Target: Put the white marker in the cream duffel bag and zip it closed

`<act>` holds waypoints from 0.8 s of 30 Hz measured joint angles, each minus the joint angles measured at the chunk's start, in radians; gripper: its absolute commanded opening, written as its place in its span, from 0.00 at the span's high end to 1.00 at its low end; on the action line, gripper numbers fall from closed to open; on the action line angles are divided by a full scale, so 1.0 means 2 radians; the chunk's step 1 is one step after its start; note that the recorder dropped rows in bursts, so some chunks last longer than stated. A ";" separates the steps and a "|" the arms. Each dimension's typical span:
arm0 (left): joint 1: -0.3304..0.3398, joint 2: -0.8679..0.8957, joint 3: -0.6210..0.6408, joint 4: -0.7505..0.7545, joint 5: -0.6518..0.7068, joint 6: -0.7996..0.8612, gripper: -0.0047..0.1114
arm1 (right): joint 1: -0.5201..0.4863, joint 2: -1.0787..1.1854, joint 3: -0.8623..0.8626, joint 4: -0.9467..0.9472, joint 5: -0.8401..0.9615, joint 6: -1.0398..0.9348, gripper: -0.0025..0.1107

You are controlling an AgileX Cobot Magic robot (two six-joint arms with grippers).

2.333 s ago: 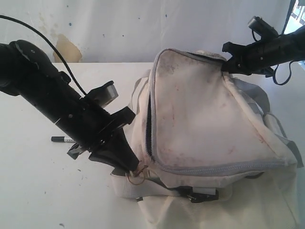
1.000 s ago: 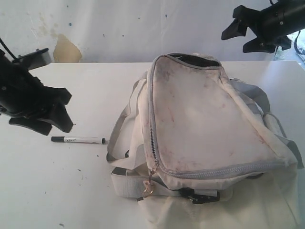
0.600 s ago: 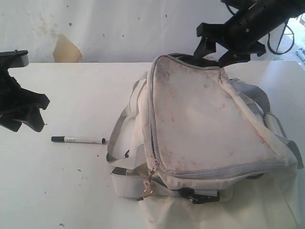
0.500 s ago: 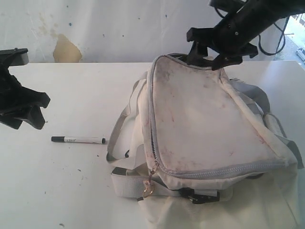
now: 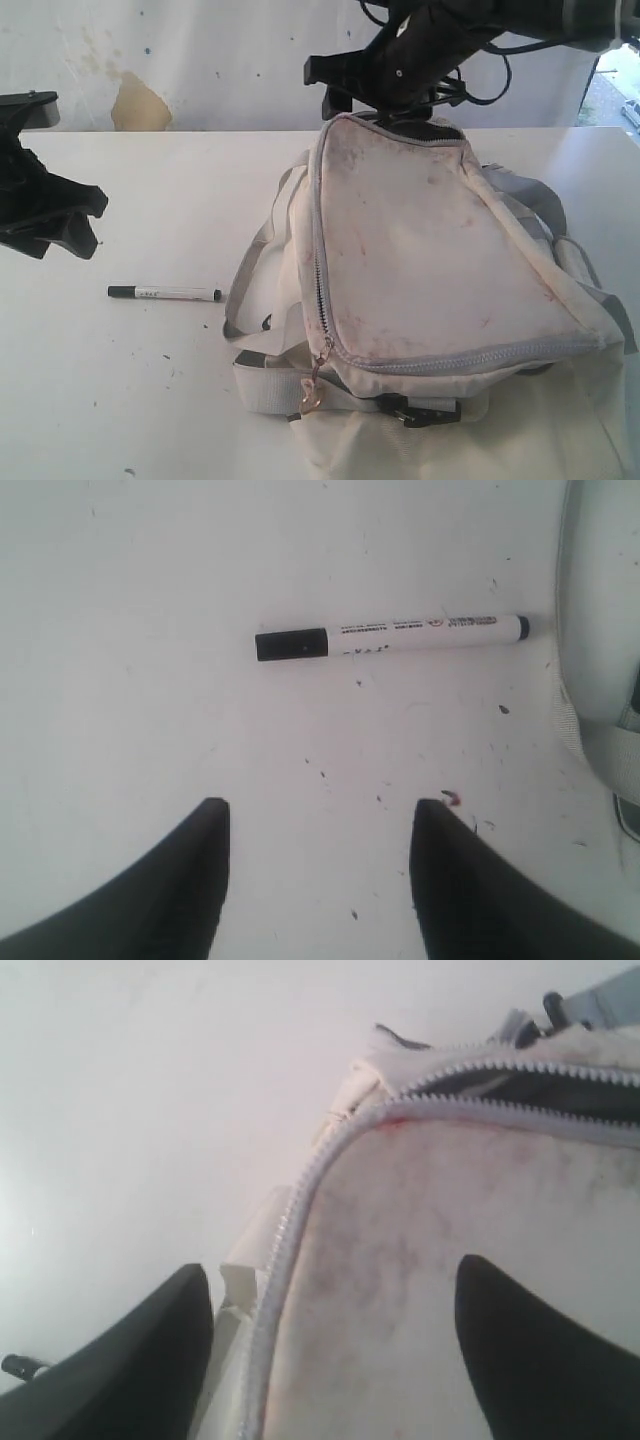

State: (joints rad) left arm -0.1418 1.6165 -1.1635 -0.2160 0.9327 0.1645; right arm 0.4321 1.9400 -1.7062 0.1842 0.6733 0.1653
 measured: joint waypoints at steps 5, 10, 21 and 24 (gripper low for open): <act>0.000 0.000 0.000 0.000 -0.005 0.000 0.47 | 0.026 0.006 -0.001 -0.049 -0.052 0.008 0.42; 0.000 0.000 0.000 0.000 -0.009 0.000 0.47 | 0.040 0.030 -0.003 -0.098 -0.065 0.039 0.42; 0.000 0.000 0.000 0.000 -0.010 0.000 0.47 | 0.042 0.058 -0.003 -0.119 -0.074 0.073 0.46; 0.000 0.000 0.000 0.000 -0.010 0.000 0.47 | 0.042 0.063 -0.003 -0.133 -0.076 0.074 0.57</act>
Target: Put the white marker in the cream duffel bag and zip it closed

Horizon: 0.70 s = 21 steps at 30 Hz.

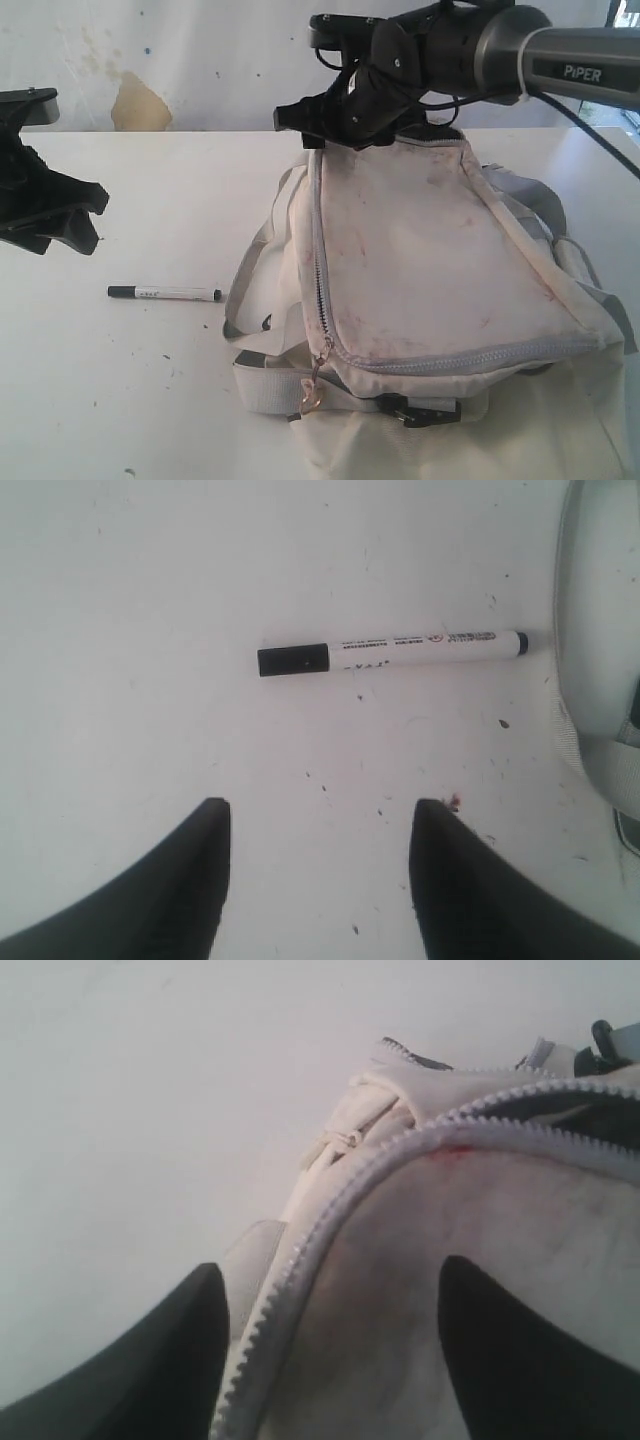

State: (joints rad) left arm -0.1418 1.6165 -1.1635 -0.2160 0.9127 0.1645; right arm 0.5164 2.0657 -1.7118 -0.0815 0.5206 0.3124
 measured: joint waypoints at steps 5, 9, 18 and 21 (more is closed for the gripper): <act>0.000 0.000 0.000 0.000 0.000 0.000 0.47 | 0.000 0.012 0.000 -0.010 0.009 0.000 0.73; 0.000 0.000 0.000 0.000 0.000 0.000 0.47 | 0.000 0.010 0.000 -0.012 0.014 0.000 0.81; 0.000 0.000 0.000 0.000 0.000 0.000 0.47 | 0.001 -0.012 0.000 -0.013 0.030 0.000 0.98; 0.000 0.000 0.000 0.000 -0.003 0.000 0.47 | 0.001 -0.016 0.000 -0.013 0.041 0.000 0.98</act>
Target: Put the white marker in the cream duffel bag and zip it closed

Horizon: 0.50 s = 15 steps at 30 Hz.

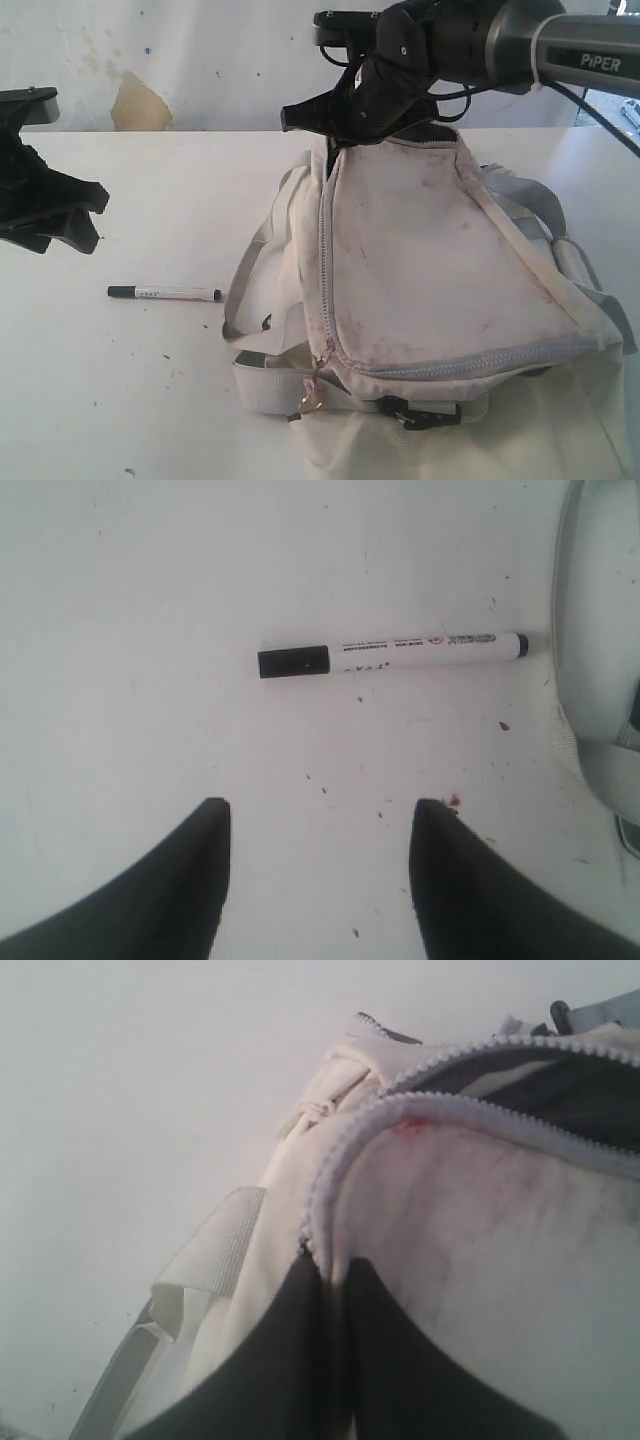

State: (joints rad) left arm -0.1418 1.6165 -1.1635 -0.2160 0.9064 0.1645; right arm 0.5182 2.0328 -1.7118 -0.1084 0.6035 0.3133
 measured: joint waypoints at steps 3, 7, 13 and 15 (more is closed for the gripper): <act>0.000 0.000 0.000 0.000 -0.008 0.000 0.47 | 0.000 -0.005 0.000 0.006 0.016 0.000 0.98; 0.000 0.001 0.000 0.000 -0.024 0.000 0.47 | -0.001 -0.017 0.000 0.010 0.048 0.000 0.98; 0.000 0.024 0.000 -0.004 -0.054 0.018 0.47 | -0.016 -0.045 0.000 0.014 0.095 0.000 0.98; 0.000 0.033 0.000 -0.004 -0.065 0.028 0.47 | -0.028 -0.054 0.000 0.014 0.111 0.000 0.98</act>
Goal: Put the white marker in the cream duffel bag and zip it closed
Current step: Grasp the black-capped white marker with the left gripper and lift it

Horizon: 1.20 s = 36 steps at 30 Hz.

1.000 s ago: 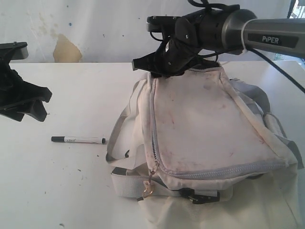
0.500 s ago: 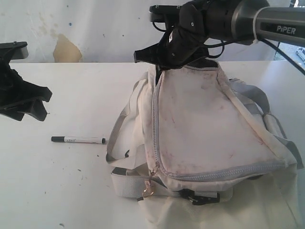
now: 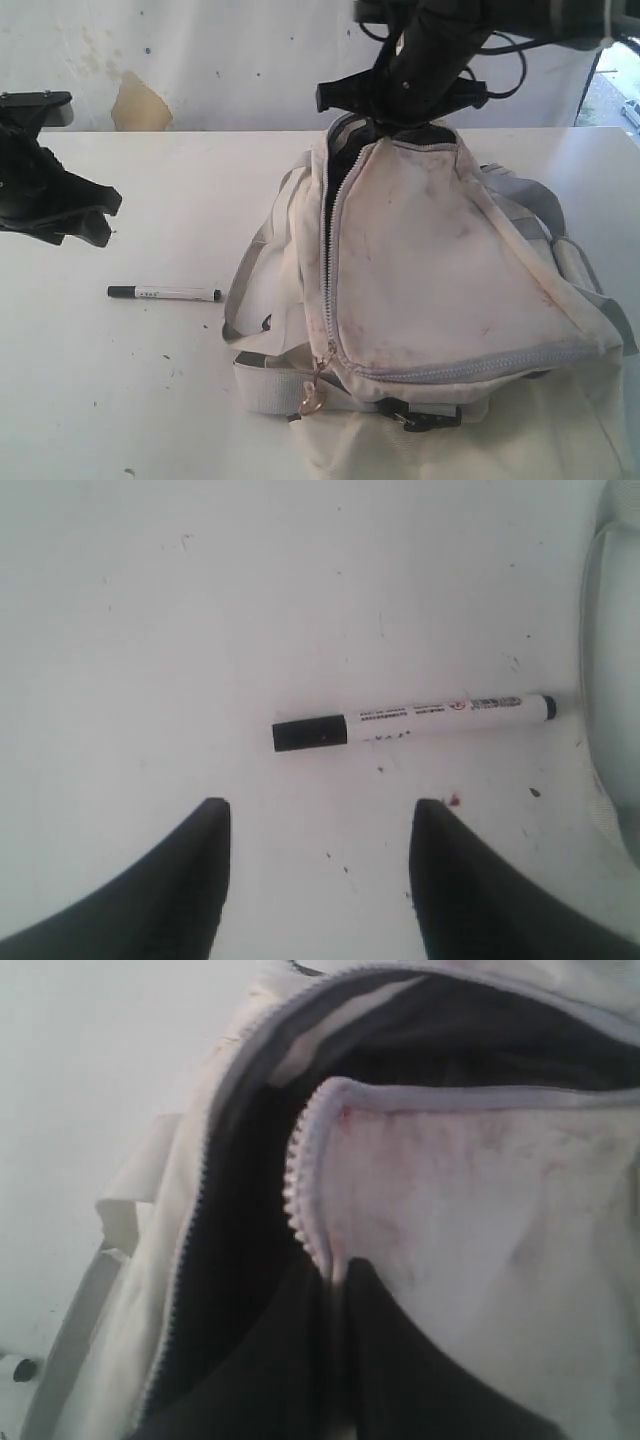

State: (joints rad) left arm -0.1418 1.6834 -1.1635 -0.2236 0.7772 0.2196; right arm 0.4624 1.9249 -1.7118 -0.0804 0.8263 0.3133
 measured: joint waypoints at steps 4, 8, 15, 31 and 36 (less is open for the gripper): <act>0.000 0.017 0.000 -0.010 -0.026 0.049 0.47 | -0.028 -0.013 0.000 0.002 0.031 -0.001 0.98; 0.000 0.033 0.000 -0.053 -0.055 0.152 0.47 | -0.061 -0.022 0.000 0.004 0.082 -0.021 0.98; 0.000 0.065 0.000 -0.147 -0.049 0.366 0.47 | -0.095 -0.022 0.000 0.011 0.138 -0.047 0.98; 0.000 0.131 0.000 -0.193 -0.078 0.514 0.47 | -0.097 -0.022 0.000 0.015 0.145 -0.061 0.98; 0.000 0.148 0.000 -0.210 -0.074 0.552 0.47 | -0.097 -0.022 0.000 0.015 0.145 -0.061 0.98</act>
State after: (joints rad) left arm -0.1418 1.9789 -1.1635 -0.6439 0.6288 1.3245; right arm 0.2680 1.8811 -1.7118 -0.0507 1.1164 0.1913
